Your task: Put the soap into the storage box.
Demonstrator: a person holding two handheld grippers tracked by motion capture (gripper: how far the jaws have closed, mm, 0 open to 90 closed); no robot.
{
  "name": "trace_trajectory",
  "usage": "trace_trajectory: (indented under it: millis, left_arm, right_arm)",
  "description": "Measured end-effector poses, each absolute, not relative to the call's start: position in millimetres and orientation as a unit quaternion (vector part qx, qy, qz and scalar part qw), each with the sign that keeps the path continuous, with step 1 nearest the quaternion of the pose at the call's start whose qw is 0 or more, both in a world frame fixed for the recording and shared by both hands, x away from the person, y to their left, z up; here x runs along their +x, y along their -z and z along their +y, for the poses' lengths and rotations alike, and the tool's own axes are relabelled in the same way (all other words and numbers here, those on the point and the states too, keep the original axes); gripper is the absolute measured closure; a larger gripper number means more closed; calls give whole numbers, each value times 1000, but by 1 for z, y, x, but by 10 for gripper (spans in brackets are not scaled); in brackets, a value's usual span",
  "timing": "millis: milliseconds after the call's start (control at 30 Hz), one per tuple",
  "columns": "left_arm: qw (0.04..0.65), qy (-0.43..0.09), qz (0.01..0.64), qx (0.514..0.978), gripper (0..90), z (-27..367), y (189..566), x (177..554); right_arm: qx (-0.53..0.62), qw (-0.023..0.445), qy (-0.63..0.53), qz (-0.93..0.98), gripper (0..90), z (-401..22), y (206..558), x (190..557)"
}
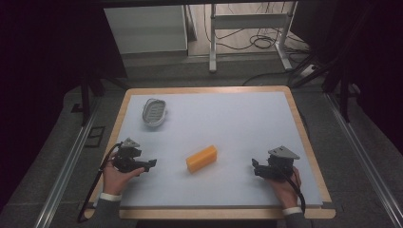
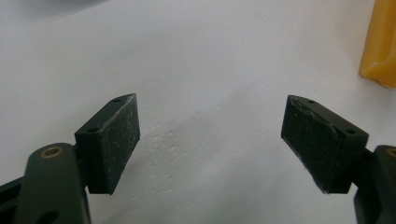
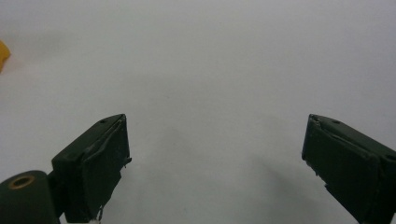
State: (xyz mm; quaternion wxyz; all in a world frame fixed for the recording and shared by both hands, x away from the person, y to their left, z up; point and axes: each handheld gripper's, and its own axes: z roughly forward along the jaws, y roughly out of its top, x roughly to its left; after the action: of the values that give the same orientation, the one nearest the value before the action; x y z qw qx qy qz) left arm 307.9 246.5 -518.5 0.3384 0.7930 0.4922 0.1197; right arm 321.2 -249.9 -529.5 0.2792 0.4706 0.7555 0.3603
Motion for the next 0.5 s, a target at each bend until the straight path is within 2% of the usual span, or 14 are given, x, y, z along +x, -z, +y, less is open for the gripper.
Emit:
trace_trajectory:
  millis: [500]
  left_arm:
    - [343,-121,491,791,205,249,517,307]
  right_arm:
    - [481,275,-373,744,77,-254,529,321]
